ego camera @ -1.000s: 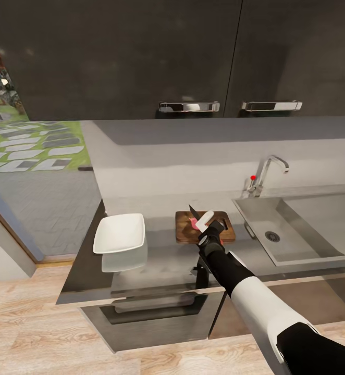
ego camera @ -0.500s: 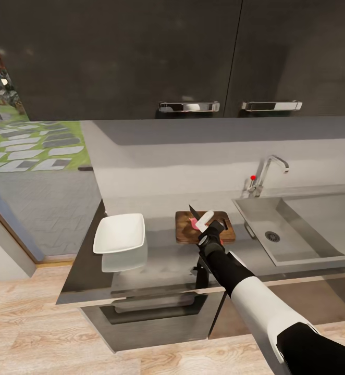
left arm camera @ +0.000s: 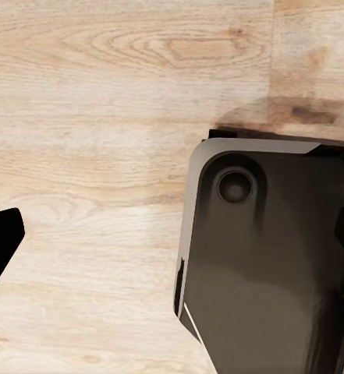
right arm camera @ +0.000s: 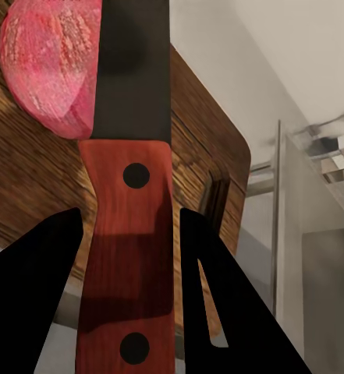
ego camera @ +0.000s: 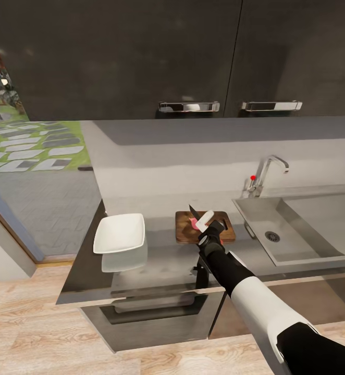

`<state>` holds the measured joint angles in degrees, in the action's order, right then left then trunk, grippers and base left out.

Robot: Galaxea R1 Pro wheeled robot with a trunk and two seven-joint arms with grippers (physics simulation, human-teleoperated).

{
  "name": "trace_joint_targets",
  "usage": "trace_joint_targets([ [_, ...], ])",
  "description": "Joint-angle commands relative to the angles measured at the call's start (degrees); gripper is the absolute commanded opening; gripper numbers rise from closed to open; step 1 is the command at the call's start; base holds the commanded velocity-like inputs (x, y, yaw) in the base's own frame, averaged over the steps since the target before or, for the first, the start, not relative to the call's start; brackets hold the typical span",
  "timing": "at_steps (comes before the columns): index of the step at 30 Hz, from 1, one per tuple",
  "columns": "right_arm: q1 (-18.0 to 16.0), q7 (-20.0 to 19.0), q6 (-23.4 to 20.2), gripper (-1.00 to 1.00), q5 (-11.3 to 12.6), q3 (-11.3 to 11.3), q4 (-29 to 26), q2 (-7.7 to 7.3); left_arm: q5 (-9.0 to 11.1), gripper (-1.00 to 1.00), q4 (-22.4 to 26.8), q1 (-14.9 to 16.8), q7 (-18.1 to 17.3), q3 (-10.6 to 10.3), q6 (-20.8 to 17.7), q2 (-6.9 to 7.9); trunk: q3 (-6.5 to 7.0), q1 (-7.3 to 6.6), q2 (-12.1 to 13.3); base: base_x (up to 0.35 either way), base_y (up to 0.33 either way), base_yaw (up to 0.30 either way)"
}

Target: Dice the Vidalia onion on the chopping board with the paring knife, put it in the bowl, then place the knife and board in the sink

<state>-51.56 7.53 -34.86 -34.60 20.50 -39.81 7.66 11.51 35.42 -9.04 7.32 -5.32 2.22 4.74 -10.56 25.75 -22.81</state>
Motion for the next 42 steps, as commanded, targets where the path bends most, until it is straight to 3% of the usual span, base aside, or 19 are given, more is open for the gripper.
trace_joint_targets([
  [1,-0.1,0.2,-0.4,-1.0,0.0,0.2,0.0,-0.02,0.6,1.0,0.1,0.0,0.5,-0.5,0.2,0.09,-0.1,0.04,-0.1,0.0,0.0,0.0],
  [42,0.0,0.2,-0.4,-1.0,0.0,0.2,0.0,-0.02,0.6,1.0,0.1,0.0,0.5,-0.5,0.2,0.09,-0.16,0.04,-0.1,0.0,0.0,0.0],
])
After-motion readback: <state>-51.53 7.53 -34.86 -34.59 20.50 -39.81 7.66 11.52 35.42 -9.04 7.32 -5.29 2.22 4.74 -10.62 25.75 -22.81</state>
